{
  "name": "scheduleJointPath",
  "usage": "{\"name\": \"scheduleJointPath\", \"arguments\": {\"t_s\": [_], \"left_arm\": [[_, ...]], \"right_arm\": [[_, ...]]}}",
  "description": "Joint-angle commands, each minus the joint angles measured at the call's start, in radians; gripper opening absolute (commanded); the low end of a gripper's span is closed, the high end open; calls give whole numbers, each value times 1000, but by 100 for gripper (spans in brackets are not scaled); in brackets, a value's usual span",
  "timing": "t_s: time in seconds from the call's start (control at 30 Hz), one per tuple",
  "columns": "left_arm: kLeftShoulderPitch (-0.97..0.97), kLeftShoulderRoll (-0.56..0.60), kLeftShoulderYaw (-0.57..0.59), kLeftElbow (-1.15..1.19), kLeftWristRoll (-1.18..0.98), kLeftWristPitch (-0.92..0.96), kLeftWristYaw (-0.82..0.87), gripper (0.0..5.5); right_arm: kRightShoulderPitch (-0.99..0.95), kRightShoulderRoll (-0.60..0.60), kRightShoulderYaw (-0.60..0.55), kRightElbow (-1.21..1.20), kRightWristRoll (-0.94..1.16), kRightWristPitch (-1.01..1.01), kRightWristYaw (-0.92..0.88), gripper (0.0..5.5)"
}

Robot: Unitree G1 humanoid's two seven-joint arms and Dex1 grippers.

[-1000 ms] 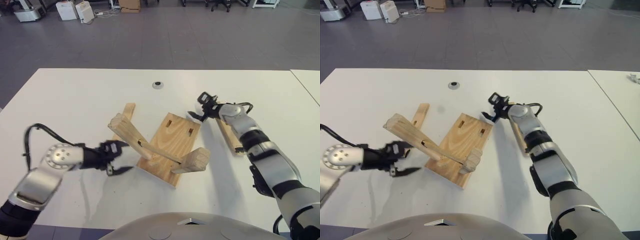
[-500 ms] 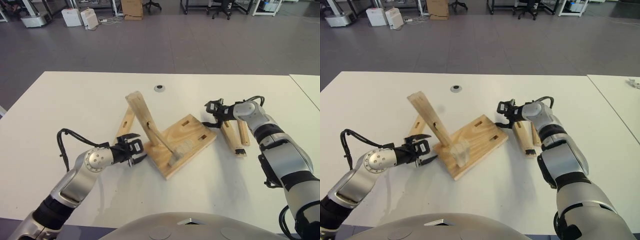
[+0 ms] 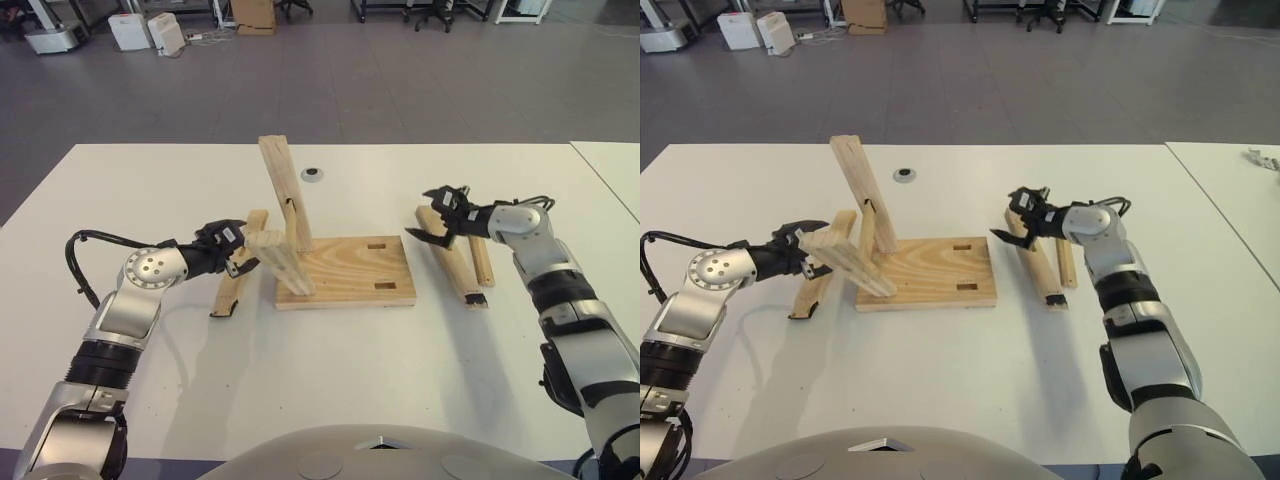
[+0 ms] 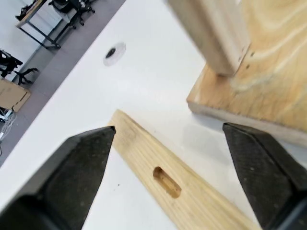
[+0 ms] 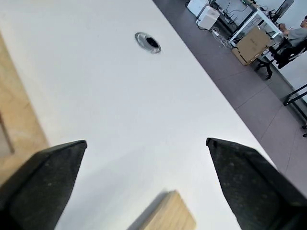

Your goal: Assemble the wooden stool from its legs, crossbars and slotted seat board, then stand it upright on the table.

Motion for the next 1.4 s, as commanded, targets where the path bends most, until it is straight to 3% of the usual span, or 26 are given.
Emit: {"name": "scheduleJointPath", "arguments": {"t_s": [0.03,0.2,0.5,0.73,0.93,1.07,1.3,1.4], "left_arm": [[155,160,22,-251,-53,170,-129,414],[259,200,-56,-499,-26,339,-118,414],[232,12,-291,-459,275,427,219,414],[139,-168,-225,-264,206,332,313,414],[-101,-282,-213,140,172,144,291,414],[-174,-293,-188,279,160,58,273,414],[-217,-328,-188,367,166,-10,260,414],[-228,-326,-139,353,145,-64,286,414]], "right_arm": [[-153,103,10,232,-62,-53,-156,465],[-237,212,101,419,-190,-131,-229,465],[-222,243,198,490,-316,-228,-172,465],[-145,206,165,457,-258,-296,30,465],[-39,146,86,318,-117,-270,215,465],[23,115,40,193,-96,-173,100,465],[146,164,-23,-37,-55,19,-108,465],[189,138,-138,-186,30,148,-177,465]]}}
